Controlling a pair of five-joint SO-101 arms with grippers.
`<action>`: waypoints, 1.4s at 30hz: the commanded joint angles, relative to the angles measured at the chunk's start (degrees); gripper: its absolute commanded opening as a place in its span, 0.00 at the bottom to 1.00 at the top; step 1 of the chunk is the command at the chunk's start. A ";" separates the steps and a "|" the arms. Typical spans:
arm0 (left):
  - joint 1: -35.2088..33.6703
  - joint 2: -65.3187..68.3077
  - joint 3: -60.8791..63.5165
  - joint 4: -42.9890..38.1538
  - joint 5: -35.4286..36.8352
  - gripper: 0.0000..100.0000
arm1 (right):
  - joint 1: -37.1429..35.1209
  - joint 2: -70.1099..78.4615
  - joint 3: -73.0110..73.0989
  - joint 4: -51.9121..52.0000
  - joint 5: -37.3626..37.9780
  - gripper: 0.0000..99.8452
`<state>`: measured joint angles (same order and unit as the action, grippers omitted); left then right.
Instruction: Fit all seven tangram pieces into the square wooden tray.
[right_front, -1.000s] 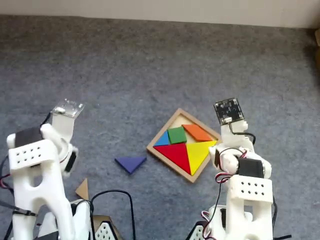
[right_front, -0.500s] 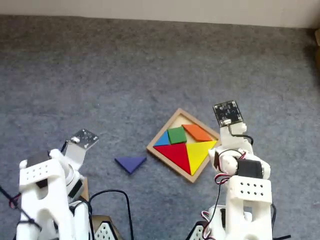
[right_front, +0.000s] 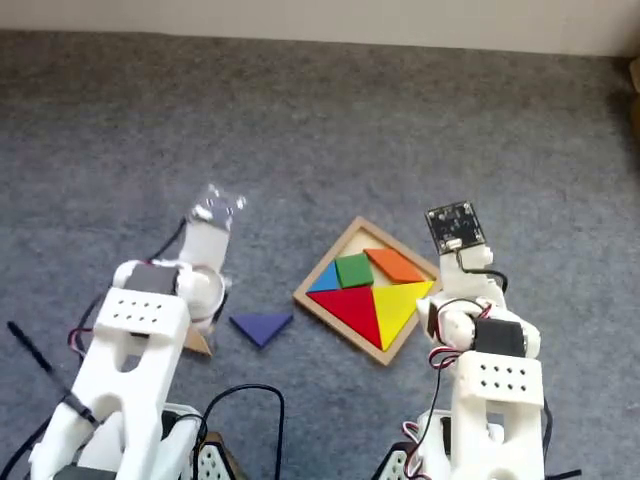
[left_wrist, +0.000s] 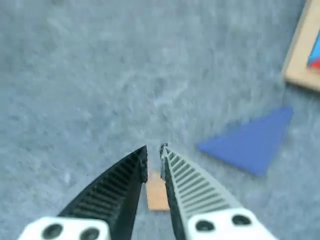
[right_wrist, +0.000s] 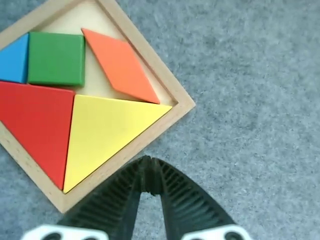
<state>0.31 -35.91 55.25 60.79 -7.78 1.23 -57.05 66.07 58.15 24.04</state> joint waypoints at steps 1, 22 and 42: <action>0.75 -0.57 -9.63 2.99 1.93 0.07 | -0.40 -1.27 -0.13 0.40 0.26 0.01; -43.82 -0.66 -24.57 18.81 -3.52 0.18 | -46.99 2.33 -15.08 13.05 -26.90 0.12; -56.75 -0.66 -21.05 16.26 -3.60 0.18 | -67.47 56.22 -46.46 -5.93 -38.95 0.15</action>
<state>-56.04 -35.91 33.63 79.52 -10.77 -64.18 -3.60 27.03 51.74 -14.11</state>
